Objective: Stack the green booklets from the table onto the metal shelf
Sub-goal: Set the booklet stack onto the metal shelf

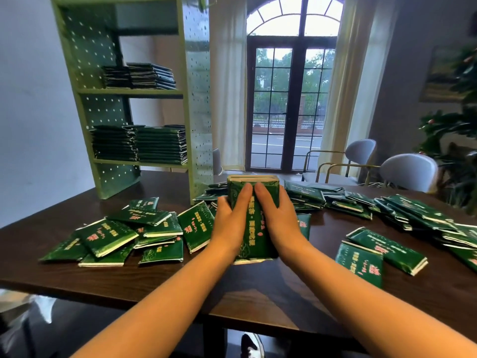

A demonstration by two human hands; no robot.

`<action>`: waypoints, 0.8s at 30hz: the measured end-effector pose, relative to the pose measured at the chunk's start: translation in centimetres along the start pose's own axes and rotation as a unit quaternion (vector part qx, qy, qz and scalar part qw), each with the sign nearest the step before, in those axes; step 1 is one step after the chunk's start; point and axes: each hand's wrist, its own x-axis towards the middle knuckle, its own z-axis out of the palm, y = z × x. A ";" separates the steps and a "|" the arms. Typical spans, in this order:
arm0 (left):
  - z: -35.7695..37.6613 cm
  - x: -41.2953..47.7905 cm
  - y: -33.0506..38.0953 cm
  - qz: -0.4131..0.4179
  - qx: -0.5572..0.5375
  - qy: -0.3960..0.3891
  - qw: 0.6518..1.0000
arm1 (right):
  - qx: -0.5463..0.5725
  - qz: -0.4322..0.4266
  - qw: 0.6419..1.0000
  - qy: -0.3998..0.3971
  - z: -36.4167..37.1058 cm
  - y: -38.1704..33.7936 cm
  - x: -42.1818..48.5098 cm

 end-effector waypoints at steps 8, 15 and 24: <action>-4.0 1.6 6.1 -0.040 0.057 -0.098 0.993 | 0.098 0.101 0.990 -0.023 3.8 -5.4 3.3; -7.8 3.7 11.1 -0.020 0.057 -0.063 0.996 | 0.094 0.132 0.984 -0.074 8.7 -8.7 6.5; -12.2 8.7 16.3 0.004 0.107 -0.039 0.993 | 0.086 0.117 0.982 -0.124 14.2 -12.2 11.2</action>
